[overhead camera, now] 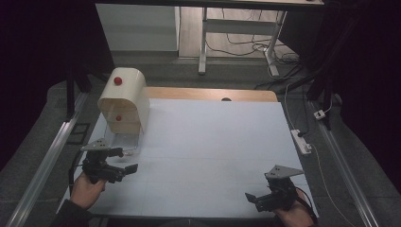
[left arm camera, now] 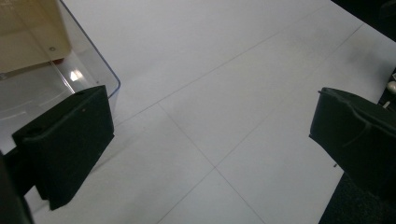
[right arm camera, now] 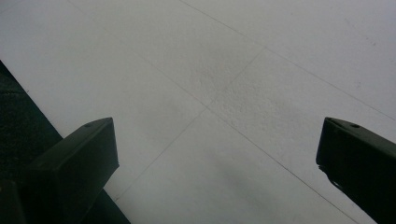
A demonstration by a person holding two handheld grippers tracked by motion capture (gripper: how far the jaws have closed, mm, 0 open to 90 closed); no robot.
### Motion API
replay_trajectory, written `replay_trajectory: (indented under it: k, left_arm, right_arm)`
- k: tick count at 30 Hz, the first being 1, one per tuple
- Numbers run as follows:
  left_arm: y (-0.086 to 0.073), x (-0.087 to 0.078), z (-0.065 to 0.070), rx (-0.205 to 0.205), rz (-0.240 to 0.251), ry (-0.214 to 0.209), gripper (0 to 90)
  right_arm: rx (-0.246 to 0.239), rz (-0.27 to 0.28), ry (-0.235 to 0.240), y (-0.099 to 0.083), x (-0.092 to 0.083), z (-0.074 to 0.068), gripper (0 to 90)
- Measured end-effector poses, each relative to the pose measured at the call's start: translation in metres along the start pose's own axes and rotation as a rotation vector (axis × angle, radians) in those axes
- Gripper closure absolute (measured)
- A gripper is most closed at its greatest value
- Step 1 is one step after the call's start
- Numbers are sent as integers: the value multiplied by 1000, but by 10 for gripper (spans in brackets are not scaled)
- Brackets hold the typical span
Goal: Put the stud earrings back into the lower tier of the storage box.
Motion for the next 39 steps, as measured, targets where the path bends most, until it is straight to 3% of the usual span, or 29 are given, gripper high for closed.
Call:
replay_trajectory:
  k: [16, 20, 27, 39]
  left_arm:
    - [-12, -11, 8, -6, 2, 1, 0]
    - [-18, -14, 9, -22, -11, -13, 0]
    - [-30, -21, 13, -16, -38, 6, 0]
    - [-48, -37, 15, -60, -31, 13, 0]
  right_arm:
    - [-3, 1, 7, 1, 1, 0, 0]
    - [-4, -1, 6, 1, 1, 0, 0]
    - [-4, -3, 5, 1, 1, 0, 0]
    - [-2, -3, 4, 1, 1, 0, 0]
Point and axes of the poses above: each handheld gripper's, and its own axes: x roughly forward along the jaws, y roughly out of its top, z roughly to its right, the point moved 3 cm from there along x, roughly forward along the jaws, and after that the axes turned 1 degree about -y, right-handed, at the moved point
